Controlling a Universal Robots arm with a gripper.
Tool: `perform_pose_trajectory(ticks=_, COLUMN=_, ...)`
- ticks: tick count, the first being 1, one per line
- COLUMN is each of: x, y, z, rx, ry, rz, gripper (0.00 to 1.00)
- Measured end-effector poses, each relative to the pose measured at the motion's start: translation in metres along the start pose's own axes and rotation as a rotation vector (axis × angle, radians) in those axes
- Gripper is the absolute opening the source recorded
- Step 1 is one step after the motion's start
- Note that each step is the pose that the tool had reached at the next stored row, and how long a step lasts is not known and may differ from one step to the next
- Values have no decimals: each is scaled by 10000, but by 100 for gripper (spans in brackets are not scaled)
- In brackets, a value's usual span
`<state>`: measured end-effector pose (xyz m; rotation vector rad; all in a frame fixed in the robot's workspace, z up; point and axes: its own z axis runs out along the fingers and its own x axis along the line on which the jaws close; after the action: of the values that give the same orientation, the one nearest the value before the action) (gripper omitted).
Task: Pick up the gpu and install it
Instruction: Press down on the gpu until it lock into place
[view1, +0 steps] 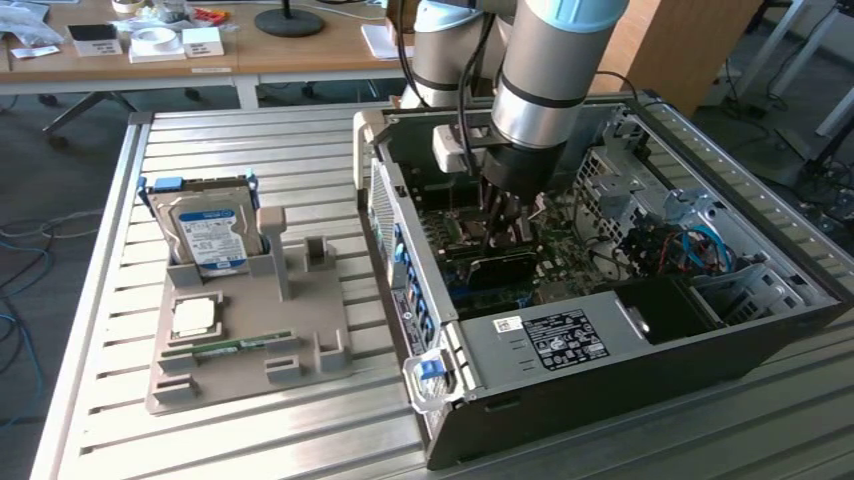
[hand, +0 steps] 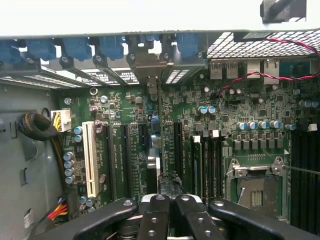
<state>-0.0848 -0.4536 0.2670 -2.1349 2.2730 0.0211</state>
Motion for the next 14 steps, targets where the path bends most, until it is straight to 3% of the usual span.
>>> perform_pose_trajectory(ticks=14, x=1, y=0, z=25, rx=1, ry=-2, rz=0, gripper=11)
